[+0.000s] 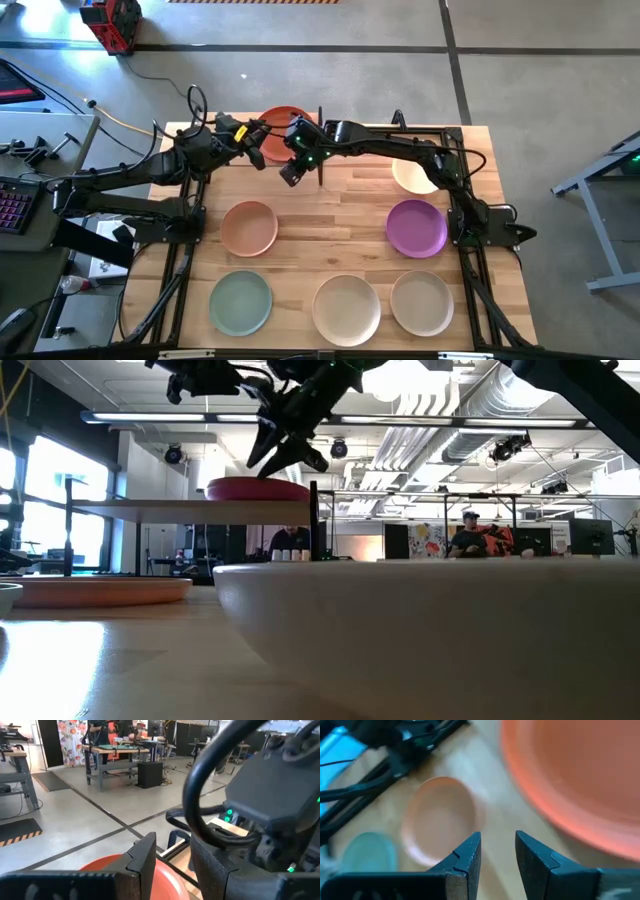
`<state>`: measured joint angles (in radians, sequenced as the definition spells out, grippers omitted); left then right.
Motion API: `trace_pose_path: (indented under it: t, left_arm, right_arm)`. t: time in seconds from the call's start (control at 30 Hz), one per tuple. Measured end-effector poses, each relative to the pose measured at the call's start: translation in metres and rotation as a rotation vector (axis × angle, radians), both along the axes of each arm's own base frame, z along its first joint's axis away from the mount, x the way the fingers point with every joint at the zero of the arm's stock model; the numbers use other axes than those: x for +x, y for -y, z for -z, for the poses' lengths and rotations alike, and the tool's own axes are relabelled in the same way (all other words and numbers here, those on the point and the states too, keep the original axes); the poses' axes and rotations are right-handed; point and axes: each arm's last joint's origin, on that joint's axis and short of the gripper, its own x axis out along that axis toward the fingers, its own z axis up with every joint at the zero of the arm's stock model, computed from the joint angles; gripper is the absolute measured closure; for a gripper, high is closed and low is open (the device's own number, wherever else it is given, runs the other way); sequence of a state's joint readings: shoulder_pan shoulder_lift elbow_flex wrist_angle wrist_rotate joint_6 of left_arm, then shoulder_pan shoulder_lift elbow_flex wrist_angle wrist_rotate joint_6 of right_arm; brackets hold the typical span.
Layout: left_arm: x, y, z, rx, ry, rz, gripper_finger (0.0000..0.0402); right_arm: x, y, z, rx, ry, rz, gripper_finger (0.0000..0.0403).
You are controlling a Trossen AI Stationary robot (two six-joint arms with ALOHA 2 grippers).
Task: Place and stack plates onto a shelf
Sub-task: Stack the purple plate on top of the orange plate
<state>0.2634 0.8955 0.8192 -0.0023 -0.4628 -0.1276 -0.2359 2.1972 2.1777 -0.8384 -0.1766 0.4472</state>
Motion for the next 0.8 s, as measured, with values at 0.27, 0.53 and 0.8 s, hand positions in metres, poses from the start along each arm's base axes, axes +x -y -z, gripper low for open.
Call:
trace_pose_path:
  t: [0.27,0.53,0.8]
  left_arm:
    - [0.001,0.006,0.01,-0.041,-0.101,0.104,0.0291]
    - [-0.014,0.017,-0.003,-0.058,0.007,0.15,0.0291]
    - [-0.019,0.023,-0.006,-0.053,0.024,0.179,0.0291]
  right_arm:
    - [-0.029,-0.015,-0.033,0.03,-0.175,-0.102,0.0302]
    - [-0.077,-0.037,-0.041,-0.091,-0.492,-0.08,0.0302]
    - [-0.095,-0.056,-0.032,-0.116,-0.592,-0.032,0.0302]
